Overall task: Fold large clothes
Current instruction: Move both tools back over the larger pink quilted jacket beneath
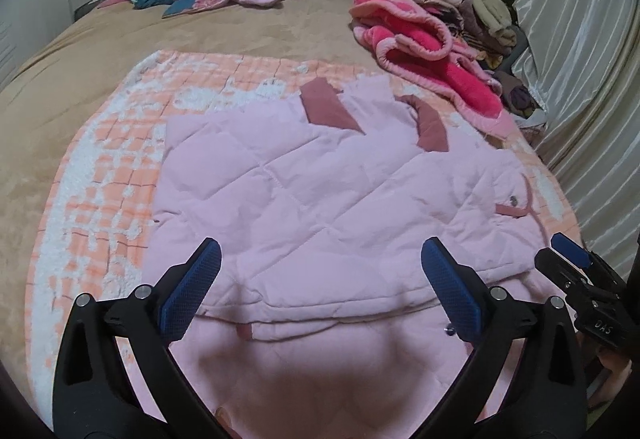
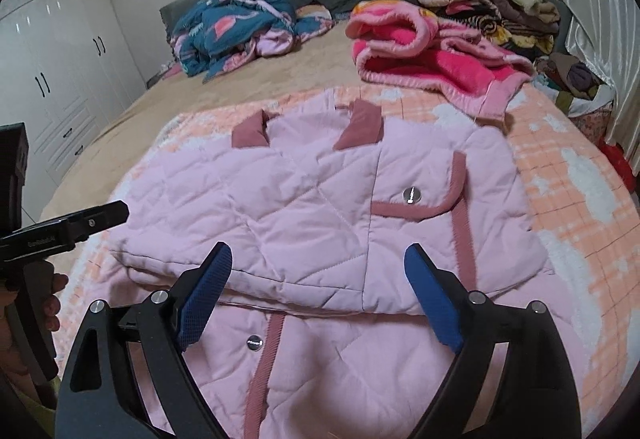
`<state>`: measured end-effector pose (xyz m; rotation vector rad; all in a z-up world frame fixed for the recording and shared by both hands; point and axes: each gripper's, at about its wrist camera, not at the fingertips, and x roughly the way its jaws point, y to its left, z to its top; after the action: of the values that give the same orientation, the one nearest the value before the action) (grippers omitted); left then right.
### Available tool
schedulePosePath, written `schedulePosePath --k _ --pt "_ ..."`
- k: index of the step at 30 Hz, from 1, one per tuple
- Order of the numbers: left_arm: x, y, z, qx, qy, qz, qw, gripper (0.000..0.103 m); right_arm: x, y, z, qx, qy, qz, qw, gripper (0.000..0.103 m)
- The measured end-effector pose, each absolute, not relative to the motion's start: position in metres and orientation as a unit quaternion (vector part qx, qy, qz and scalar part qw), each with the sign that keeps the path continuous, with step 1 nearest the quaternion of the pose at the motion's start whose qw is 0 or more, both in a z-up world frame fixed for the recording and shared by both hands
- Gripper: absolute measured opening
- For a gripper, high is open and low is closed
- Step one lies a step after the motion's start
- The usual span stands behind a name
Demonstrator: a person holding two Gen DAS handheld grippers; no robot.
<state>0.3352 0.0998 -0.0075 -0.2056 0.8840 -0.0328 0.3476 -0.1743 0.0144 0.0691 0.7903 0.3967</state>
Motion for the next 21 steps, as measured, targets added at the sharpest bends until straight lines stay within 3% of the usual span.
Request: schedulePosePath --k 21 --pt "0.284 0.073 0.053 -0.076 0.366 -0.05 0.926 0.094 0.3 -0.189 0.073 0.04 0.33 0.183 0.925 0.088"
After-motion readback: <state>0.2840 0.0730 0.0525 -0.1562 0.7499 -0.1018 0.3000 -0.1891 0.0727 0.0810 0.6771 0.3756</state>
